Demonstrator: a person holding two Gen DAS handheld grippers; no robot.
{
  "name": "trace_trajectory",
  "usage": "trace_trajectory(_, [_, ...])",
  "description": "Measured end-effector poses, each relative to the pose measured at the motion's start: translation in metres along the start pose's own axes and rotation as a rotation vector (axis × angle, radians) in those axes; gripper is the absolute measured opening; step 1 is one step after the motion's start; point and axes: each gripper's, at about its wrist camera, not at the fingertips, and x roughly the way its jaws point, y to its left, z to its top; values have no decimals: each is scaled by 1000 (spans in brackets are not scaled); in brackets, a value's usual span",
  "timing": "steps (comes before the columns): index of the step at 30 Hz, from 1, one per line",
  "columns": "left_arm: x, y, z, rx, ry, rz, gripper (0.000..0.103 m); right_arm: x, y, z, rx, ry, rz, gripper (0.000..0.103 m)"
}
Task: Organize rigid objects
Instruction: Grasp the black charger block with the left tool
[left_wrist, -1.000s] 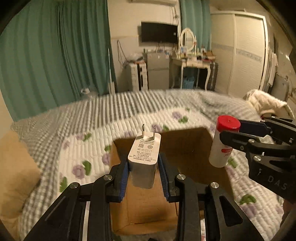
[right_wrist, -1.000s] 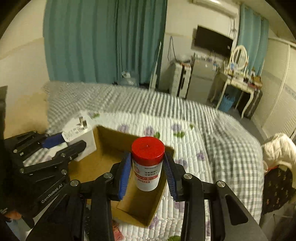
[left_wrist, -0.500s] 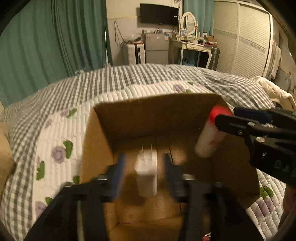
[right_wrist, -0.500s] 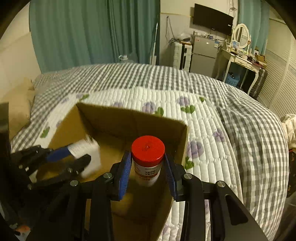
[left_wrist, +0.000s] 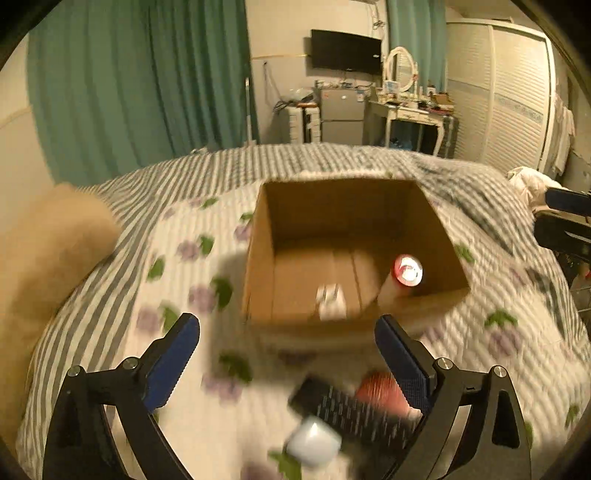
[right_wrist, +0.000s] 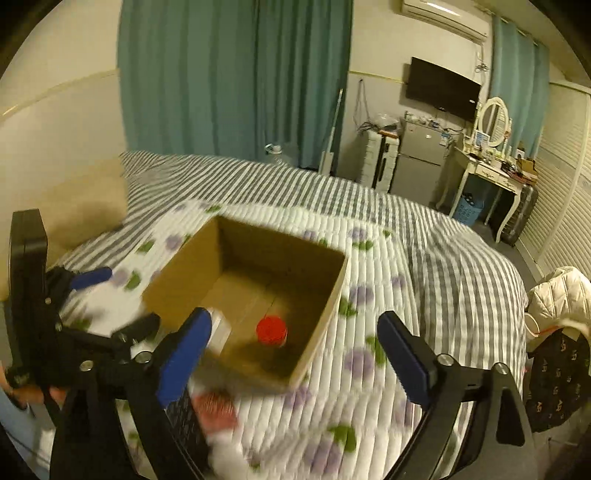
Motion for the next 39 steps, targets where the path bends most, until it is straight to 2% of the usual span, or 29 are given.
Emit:
trace_trajectory(3, [-9, -5, -32, -14, 34, 54, 97, -8, 7, -37, -5, 65, 45, 93])
trace_trajectory(5, [-11, -8, -51, -42, 68, 42, 97, -7, 11, -60, -21, 117, 73, 93])
trace_trajectory(8, [-8, -16, -77, -70, 124, -29, 98, 3, 16, -91, -78, 187, 95, 93])
trace_trajectory(11, [-1, -32, -96, -42, 157, -85, 98, 23, 16, -110, -128, 258, 101, 93])
trace_trajectory(13, [3, -42, -109, -18, 177, -154, 97, 34, 17, -119, -143, 282, 105, 93])
trace_trajectory(19, [24, -71, -128, 84, 244, -210, 98, 50, 26, -126, -173, 309, 121, 93])
trace_trajectory(21, [35, -80, -132, 115, 264, -208, 99, 53, 28, -126, -183, 311, 120, 93])
trace_trajectory(26, [50, -84, -130, 87, 277, -254, 98, 54, 27, -127, -174, 317, 123, 93])
trace_trajectory(27, [51, -85, -129, 79, 278, -265, 92, 55, 26, -127, -171, 322, 129, 93])
trace_trajectory(28, [52, -86, -129, 76, 280, -298, 75, 56, 26, -127, -168, 325, 133, 93])
trace_trajectory(29, [52, -88, -129, 83, 282, -324, 75, 58, 26, -127, -166, 328, 136, 93])
trace_trajectory(32, [43, -94, -130, 119, 262, -309, 75, 60, 26, -126, -171, 333, 141, 93])
trace_trajectory(39, [9, -70, -131, 56, 250, -286, 75, 67, 32, -122, -214, 351, 162, 93])
